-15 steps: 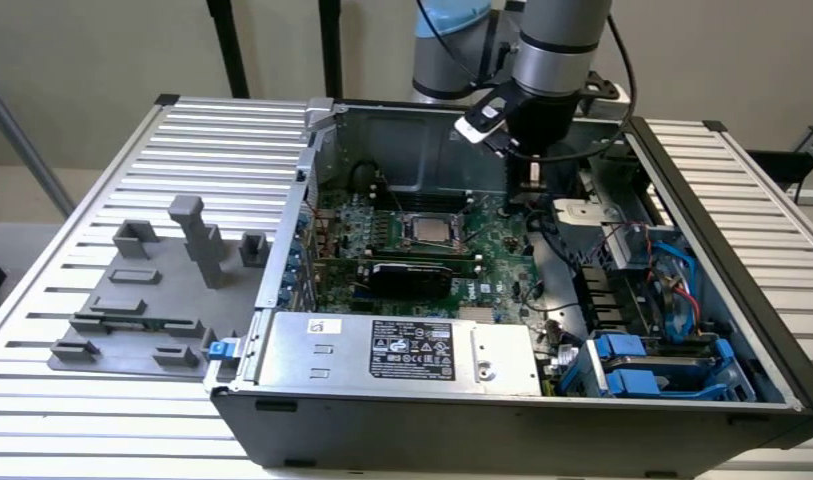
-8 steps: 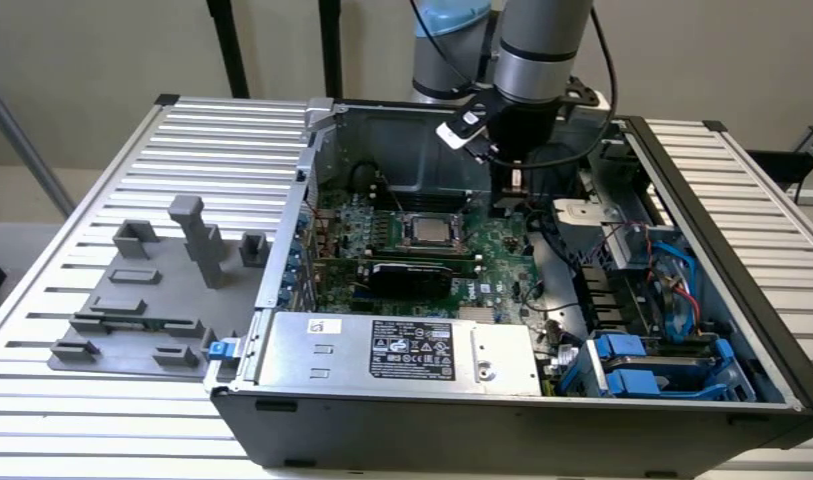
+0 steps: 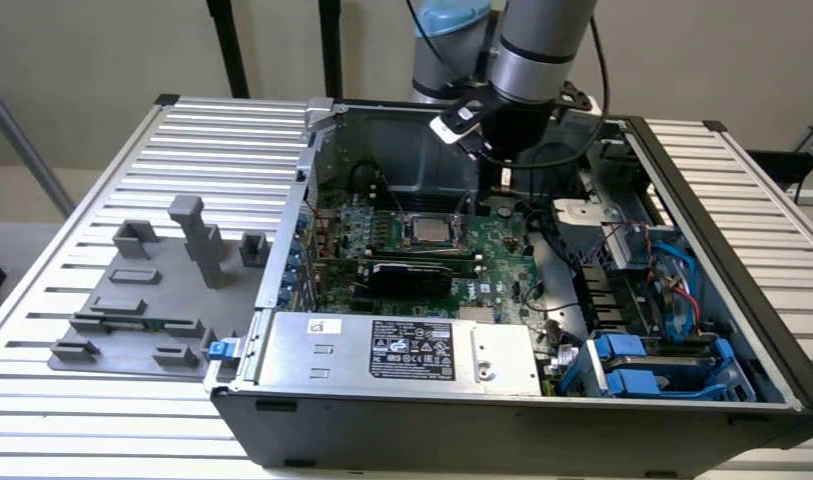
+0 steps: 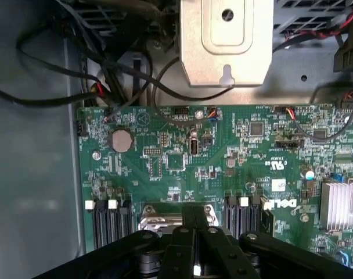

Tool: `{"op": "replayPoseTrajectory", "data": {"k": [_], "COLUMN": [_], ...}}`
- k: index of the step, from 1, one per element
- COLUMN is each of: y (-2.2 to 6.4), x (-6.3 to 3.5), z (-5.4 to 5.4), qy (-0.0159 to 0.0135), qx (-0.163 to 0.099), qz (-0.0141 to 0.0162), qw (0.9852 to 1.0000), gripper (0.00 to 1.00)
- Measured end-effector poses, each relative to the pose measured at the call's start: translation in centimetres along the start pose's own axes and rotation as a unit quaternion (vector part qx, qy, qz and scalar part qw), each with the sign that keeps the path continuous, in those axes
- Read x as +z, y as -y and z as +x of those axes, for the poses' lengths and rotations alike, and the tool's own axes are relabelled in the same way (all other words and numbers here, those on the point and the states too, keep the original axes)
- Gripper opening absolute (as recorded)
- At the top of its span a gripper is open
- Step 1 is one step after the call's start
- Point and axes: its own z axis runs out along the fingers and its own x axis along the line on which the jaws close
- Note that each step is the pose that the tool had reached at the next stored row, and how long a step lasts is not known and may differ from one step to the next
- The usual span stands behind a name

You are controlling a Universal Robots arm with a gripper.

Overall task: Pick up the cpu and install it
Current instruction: 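Close the cpu cover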

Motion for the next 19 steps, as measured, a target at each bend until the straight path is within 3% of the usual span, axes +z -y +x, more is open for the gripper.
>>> {"op": "replayPoseTrajectory", "data": {"k": [4,9,14,19], "y": [0.4,1.08,1.85,2.86], "x": [0.06,0.21,0.51,1.06], "z": [0.0,0.0,-0.1,-0.1], "qy": [-0.0003,0.0003,0.001,0.0016], "qx": [-0.003,-0.007,-0.011,-0.016], "qz": [0.0149,0.0279,0.0354,0.0379], "qw": [0.9999,0.9996,0.9993,0.9991], "gripper": [0.11,0.11,0.11,0.11]}}
